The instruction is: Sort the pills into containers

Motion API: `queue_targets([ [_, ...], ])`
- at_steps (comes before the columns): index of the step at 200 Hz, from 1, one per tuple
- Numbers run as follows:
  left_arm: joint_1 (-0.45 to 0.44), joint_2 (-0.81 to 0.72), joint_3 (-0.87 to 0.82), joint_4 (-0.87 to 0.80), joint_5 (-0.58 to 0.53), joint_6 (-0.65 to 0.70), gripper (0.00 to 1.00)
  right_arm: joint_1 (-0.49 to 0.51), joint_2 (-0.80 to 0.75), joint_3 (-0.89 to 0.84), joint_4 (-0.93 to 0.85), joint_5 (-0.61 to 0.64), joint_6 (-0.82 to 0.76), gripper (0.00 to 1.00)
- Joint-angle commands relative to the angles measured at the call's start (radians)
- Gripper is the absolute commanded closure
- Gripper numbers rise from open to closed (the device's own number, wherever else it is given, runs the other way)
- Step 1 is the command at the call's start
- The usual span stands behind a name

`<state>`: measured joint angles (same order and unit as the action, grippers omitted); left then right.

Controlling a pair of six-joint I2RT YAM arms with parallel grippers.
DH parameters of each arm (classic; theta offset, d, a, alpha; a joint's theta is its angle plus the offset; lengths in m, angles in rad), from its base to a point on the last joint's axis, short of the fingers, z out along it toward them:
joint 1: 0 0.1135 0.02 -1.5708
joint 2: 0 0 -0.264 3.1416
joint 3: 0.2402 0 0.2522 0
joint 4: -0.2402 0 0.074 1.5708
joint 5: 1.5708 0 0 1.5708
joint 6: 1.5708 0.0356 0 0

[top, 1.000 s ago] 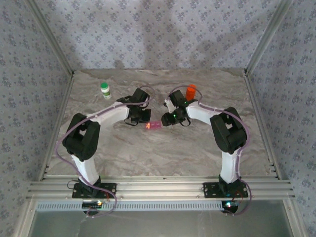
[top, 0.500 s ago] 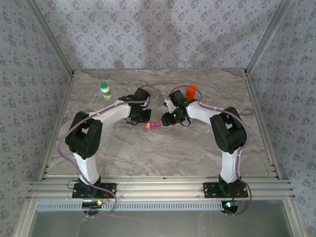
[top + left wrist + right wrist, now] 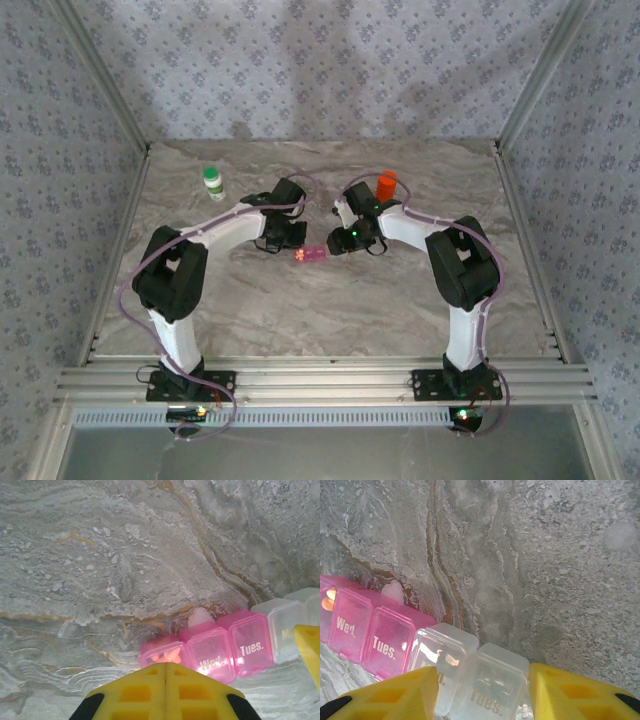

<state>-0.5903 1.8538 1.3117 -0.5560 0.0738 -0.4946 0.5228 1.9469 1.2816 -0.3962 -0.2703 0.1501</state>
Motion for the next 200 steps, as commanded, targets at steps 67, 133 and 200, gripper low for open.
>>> queue_targets([
  [67,-0.009,0.142,-0.096,0.067,-0.025,-0.094,1.00,-0.012,0.093,-0.017,-0.049,0.003,-0.006,0.49],
  [133,-0.034,0.044,-0.036,-0.021,-0.040,-0.075,1.00,-0.015,0.106,-0.017,-0.045,-0.008,0.002,0.50],
  [200,-0.064,-0.006,-0.033,-0.032,-0.043,-0.087,1.00,-0.015,0.109,-0.022,-0.043,-0.021,0.002,0.50],
])
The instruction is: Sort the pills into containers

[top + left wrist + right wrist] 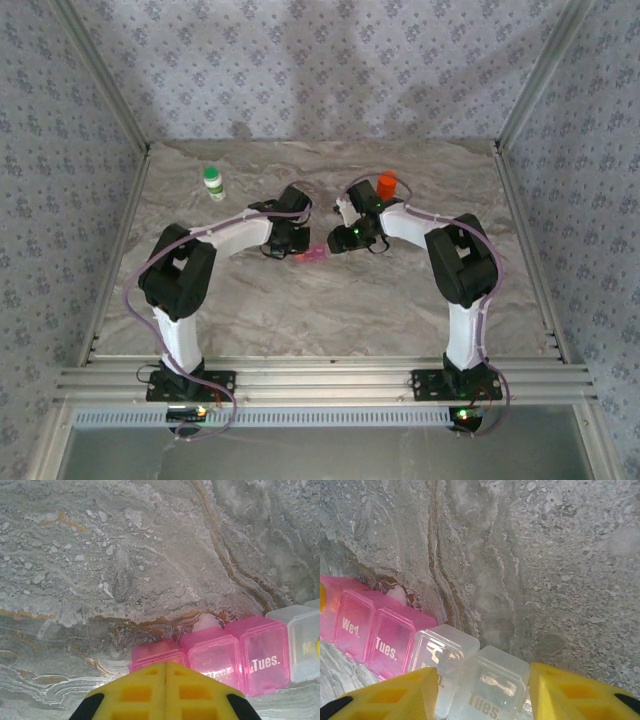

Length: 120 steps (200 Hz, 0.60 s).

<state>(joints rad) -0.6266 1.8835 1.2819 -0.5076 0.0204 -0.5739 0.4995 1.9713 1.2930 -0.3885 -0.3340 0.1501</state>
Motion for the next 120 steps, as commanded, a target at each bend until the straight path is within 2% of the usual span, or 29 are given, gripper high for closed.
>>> queue_targets([
  [1,-0.028,-0.037,-0.003,-0.081,0.010,-0.007,1.00,0.008,0.084,-0.033,-0.050,0.043,0.002,0.50],
  [54,-0.042,-0.066,0.008,-0.097,0.009,-0.009,1.00,0.008,0.089,-0.033,-0.051,0.037,0.002,0.50],
  [120,-0.023,-0.065,0.016,-0.100,-0.046,0.009,1.00,0.008,0.090,-0.034,-0.051,0.026,-0.004,0.50],
])
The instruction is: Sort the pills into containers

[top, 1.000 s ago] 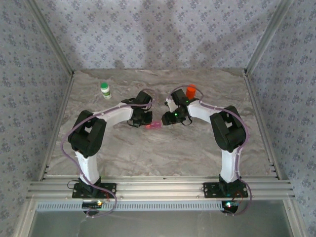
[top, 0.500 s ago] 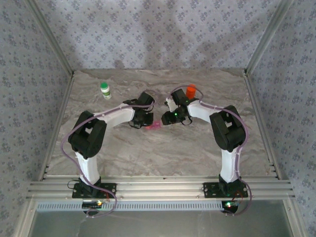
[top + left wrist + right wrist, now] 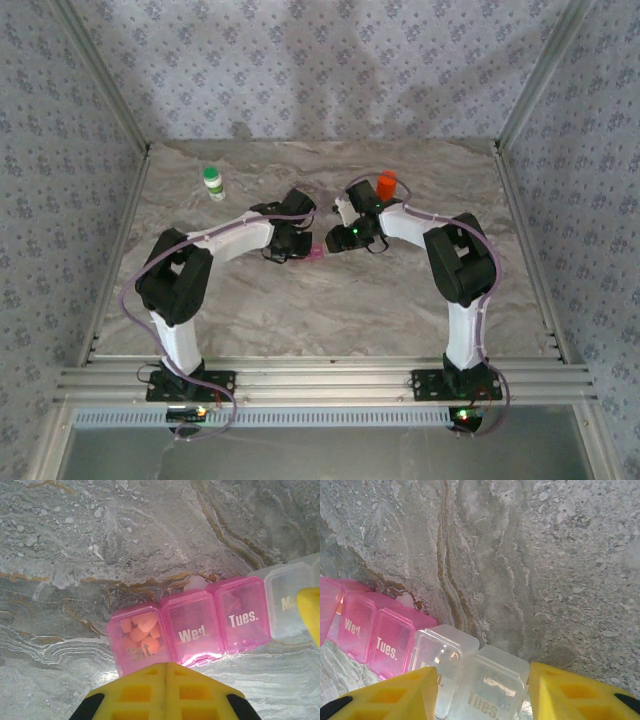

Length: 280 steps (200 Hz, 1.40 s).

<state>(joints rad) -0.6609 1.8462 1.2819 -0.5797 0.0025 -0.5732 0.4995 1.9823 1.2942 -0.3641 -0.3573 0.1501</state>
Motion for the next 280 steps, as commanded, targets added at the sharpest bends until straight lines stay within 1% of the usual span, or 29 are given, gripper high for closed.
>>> queue_targets([
  [1,0.013,-0.028,0.016,-0.026,-0.028,0.009,1.00,0.008,0.078,-0.035,-0.076,0.049,-0.003,0.50],
  [56,0.021,-0.026,0.036,-0.034,-0.014,0.015,1.00,0.008,0.079,-0.035,-0.078,0.046,-0.006,0.50],
  [87,0.021,-0.015,0.012,-0.007,0.001,0.008,1.00,0.006,0.084,-0.033,-0.077,0.046,-0.006,0.50],
  [110,0.030,0.045,-0.007,0.014,0.008,-0.008,1.00,0.005,0.090,-0.032,-0.077,0.044,-0.009,0.50],
  [126,0.041,0.085,-0.037,0.030,-0.016,-0.013,1.00,0.002,0.095,-0.032,-0.077,0.043,-0.009,0.50],
  [139,0.066,0.113,-0.066,0.066,-0.023,-0.011,1.00,0.002,0.098,-0.032,-0.078,0.039,-0.011,0.50],
  [152,0.090,0.137,-0.067,0.058,-0.011,-0.007,1.00,0.001,0.098,-0.029,-0.080,0.038,-0.012,0.50],
  [184,0.097,0.066,-0.068,0.054,-0.014,0.003,1.00,-0.001,0.092,-0.029,-0.079,0.026,-0.011,0.50],
  [209,0.095,-0.005,-0.032,0.054,0.040,-0.001,1.00,-0.007,0.090,-0.031,-0.063,0.004,0.003,0.50],
  [222,0.085,-0.046,-0.016,0.068,0.060,0.006,0.96,-0.006,0.090,-0.026,-0.066,0.002,0.005,0.50],
  [240,0.073,-0.088,0.005,0.088,0.059,0.081,0.86,-0.007,0.092,-0.018,-0.073,0.005,0.003,0.50],
  [250,0.076,-0.094,0.034,0.068,0.014,0.129,0.81,-0.009,0.092,-0.019,-0.074,0.003,0.003,0.50],
  [260,0.086,-0.098,0.068,0.035,-0.050,0.167,0.72,-0.012,0.092,-0.019,-0.074,-0.007,0.002,0.50],
  [270,0.098,-0.114,0.071,0.063,-0.056,0.239,0.66,-0.016,0.091,-0.019,-0.072,-0.015,0.003,0.50],
  [280,0.104,-0.141,0.040,0.148,-0.037,0.335,0.62,-0.016,0.090,-0.017,-0.073,-0.019,0.003,0.50],
])
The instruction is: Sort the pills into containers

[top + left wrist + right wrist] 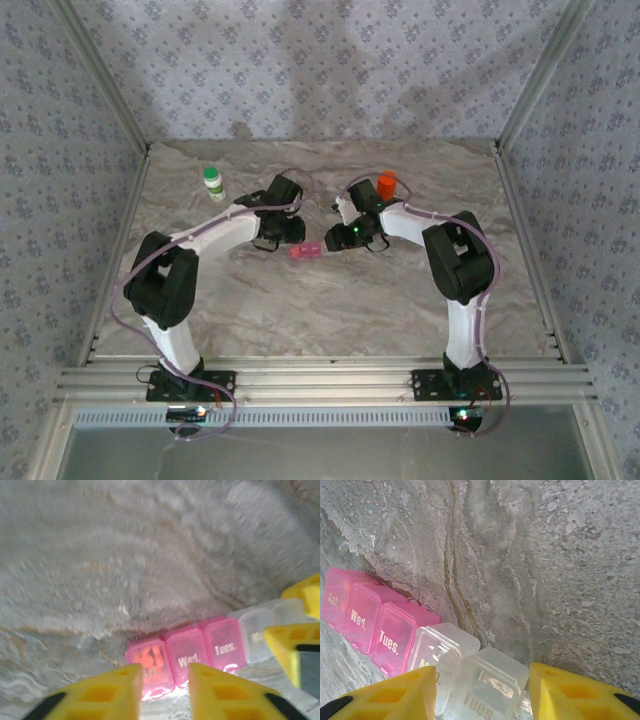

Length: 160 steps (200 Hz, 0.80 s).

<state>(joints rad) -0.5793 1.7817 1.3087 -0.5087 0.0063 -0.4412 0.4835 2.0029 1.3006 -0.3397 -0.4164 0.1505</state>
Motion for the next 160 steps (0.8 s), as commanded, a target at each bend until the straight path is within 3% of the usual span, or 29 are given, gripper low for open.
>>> queue_targets([
  [1,0.022,-0.080,0.006,0.088,-0.042,0.211,0.62,-0.001,0.070,-0.023,-0.097,0.039,0.003,0.50],
  [10,0.024,-0.115,-0.063,0.207,-0.072,0.277,0.54,-0.002,0.069,-0.023,-0.098,0.036,0.001,0.50],
  [23,0.042,-0.160,-0.151,0.356,-0.048,0.340,0.27,-0.003,0.066,-0.025,-0.098,0.028,-0.001,0.50],
  [31,0.066,-0.172,-0.170,0.391,0.005,0.358,0.19,-0.005,0.065,-0.027,-0.097,0.026,-0.002,0.50],
  [49,0.122,-0.151,-0.126,0.357,0.153,0.425,0.18,-0.012,0.062,-0.034,-0.089,0.014,-0.002,0.50],
  [65,0.108,-0.128,-0.121,0.328,0.209,0.667,0.21,-0.017,0.060,-0.042,-0.077,-0.001,0.003,0.50],
  [81,0.080,-0.137,-0.217,0.396,0.194,0.944,0.21,-0.023,0.059,-0.047,-0.067,-0.020,0.007,0.50],
  [109,0.119,-0.124,-0.186,0.301,0.379,1.162,0.24,-0.026,0.056,-0.046,-0.068,-0.038,0.006,0.50],
  [125,0.104,-0.128,-0.193,0.251,0.406,1.335,0.24,-0.027,0.068,-0.041,-0.073,-0.053,0.008,0.50],
  [160,0.085,-0.057,-0.133,0.143,0.386,1.437,0.24,-0.019,0.091,-0.028,-0.090,-0.073,0.006,0.51],
])
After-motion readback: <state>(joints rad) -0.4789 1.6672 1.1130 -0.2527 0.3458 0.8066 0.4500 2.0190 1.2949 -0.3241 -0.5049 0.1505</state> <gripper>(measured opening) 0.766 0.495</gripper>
